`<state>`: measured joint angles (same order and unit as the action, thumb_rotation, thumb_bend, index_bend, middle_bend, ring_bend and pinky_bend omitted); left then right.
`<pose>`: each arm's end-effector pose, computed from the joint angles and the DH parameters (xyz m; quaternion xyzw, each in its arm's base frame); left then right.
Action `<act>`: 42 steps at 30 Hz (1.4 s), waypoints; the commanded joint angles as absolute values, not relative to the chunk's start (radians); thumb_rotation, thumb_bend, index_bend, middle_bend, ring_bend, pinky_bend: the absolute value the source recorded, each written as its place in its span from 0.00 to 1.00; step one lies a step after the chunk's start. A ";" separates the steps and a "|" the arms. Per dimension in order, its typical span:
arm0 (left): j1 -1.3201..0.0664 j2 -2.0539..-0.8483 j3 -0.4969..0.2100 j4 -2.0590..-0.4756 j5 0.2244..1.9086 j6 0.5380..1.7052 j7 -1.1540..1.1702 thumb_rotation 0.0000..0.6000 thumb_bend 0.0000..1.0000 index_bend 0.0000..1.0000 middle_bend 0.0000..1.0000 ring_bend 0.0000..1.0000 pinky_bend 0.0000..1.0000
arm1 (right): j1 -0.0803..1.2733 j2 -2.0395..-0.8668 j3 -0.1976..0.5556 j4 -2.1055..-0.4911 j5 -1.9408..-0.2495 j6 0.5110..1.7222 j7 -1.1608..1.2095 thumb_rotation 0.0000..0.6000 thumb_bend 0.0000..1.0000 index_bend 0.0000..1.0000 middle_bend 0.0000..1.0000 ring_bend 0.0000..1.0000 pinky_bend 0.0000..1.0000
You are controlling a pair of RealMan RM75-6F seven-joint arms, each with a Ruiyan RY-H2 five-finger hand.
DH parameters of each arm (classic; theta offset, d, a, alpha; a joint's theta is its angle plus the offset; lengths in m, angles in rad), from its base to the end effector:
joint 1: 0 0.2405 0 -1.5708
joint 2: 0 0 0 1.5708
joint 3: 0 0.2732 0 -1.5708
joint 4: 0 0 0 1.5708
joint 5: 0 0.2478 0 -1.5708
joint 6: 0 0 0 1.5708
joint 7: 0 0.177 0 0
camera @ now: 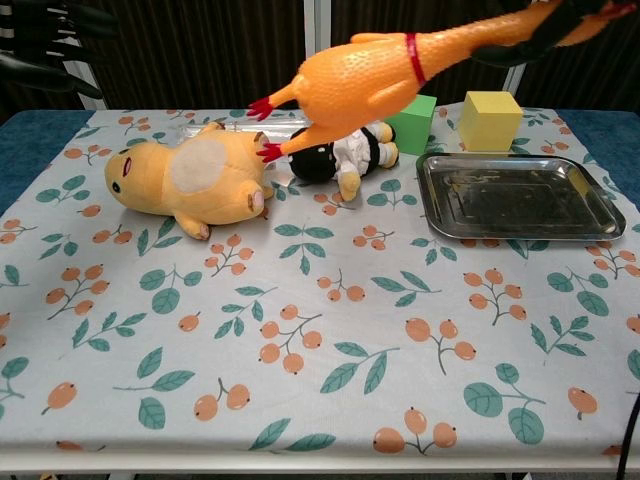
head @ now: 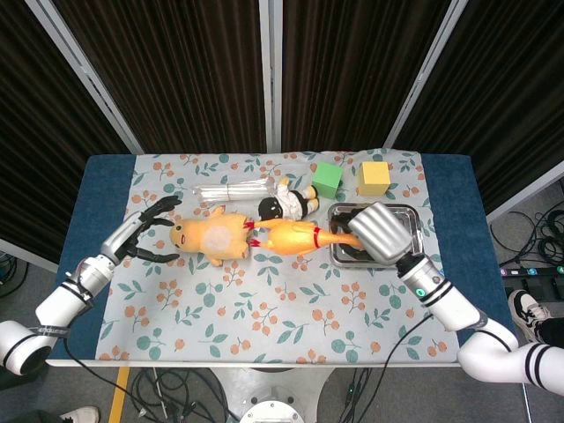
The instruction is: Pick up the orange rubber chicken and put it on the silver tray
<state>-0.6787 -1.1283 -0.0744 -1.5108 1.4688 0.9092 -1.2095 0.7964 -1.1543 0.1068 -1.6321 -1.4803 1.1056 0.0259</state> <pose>-0.2282 0.3960 0.0621 -0.4819 -0.7004 -0.5008 0.1627 -0.1214 -0.3981 0.0663 0.7662 -0.2543 0.4673 0.3605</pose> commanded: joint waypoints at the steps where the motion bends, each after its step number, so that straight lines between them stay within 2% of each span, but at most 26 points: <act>1: -0.670 -1.135 -0.072 -1.500 1.457 0.899 -1.213 1.00 0.12 0.19 0.12 0.11 0.23 | 0.685 -1.120 0.048 -1.500 -1.454 1.117 0.310 1.00 0.46 0.84 0.66 0.67 0.93; 10: -0.667 -1.147 -0.085 -1.467 1.429 0.864 -1.246 1.00 0.11 0.19 0.12 0.11 0.23 | 0.624 -1.248 0.023 -1.204 -1.468 1.089 0.618 1.00 0.46 0.85 0.67 0.68 0.93; 15: -0.668 -1.150 -0.092 -1.459 1.416 0.840 -1.250 1.00 0.11 0.19 0.12 0.11 0.23 | 0.613 -1.318 0.006 -1.067 -1.489 1.063 0.688 1.00 0.46 0.85 0.67 0.68 0.93; 29: -0.667 -1.143 -0.095 -1.464 1.438 0.808 -1.287 1.00 0.10 0.19 0.12 0.11 0.23 | 0.604 -1.489 0.014 -0.798 -1.516 1.052 0.925 1.00 0.46 0.85 0.67 0.68 0.93; 35: -0.665 -1.146 -0.092 -1.462 1.446 0.805 -1.294 1.00 0.11 0.19 0.12 0.11 0.23 | 0.612 -1.556 0.002 -0.702 -1.530 1.016 0.973 1.00 0.45 0.85 0.67 0.64 0.83; 39: -0.666 -1.145 -0.088 -1.468 1.460 0.803 -1.300 1.00 0.11 0.19 0.12 0.11 0.23 | 0.617 -1.594 -0.002 -0.642 -1.537 1.003 1.000 1.00 0.41 0.82 0.67 0.60 0.76; 40: -0.665 -1.146 -0.089 -1.469 1.464 0.809 -1.308 1.00 0.10 0.19 0.12 0.11 0.23 | 0.619 -1.601 -0.009 -0.626 -1.543 0.995 1.005 1.00 0.38 0.81 0.67 0.58 0.73; 42: -0.663 -1.148 -0.087 -1.467 1.475 0.816 -1.328 1.00 0.11 0.19 0.12 0.11 0.23 | 0.619 -1.610 -0.016 -0.604 -1.547 0.980 1.005 1.00 0.26 0.77 0.65 0.51 0.63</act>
